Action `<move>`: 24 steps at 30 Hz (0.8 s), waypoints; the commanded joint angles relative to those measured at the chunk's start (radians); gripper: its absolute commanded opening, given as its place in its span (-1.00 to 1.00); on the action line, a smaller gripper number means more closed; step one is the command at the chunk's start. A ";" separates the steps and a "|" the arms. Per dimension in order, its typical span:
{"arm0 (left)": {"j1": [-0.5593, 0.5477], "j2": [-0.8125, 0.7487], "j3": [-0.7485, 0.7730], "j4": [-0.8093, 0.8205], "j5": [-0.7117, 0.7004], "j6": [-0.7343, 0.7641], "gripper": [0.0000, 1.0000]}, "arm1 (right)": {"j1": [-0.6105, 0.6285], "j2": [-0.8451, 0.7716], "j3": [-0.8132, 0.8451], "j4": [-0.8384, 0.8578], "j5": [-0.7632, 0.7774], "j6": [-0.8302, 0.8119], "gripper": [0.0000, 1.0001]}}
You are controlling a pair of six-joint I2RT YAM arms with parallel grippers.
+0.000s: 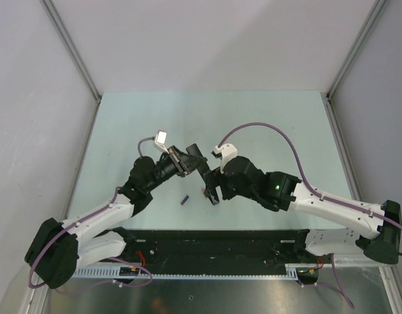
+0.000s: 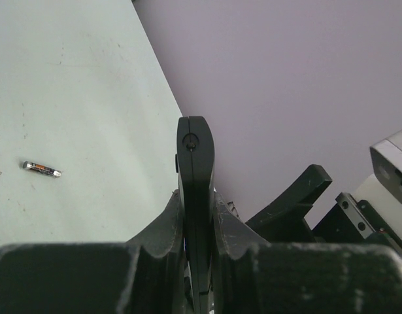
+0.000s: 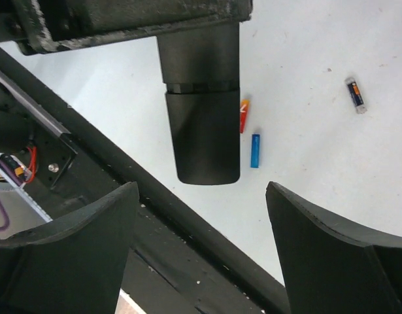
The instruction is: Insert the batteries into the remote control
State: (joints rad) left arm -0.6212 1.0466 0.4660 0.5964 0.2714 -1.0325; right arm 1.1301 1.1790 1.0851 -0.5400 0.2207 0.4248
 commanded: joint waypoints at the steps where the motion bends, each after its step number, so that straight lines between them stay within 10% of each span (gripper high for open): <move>1: 0.009 0.003 0.045 0.036 0.043 -0.023 -1.00 | 0.007 0.001 0.061 -0.023 0.060 -0.040 0.64; 24: 0.009 0.003 0.045 0.037 0.069 -0.026 -1.00 | -0.003 0.053 0.059 0.021 0.025 -0.081 0.25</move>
State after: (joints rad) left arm -0.6174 1.0599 0.4755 0.5968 0.3206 -1.0477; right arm 1.1316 1.2289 1.1038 -0.5484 0.2451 0.3611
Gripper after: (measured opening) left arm 0.177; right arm 0.642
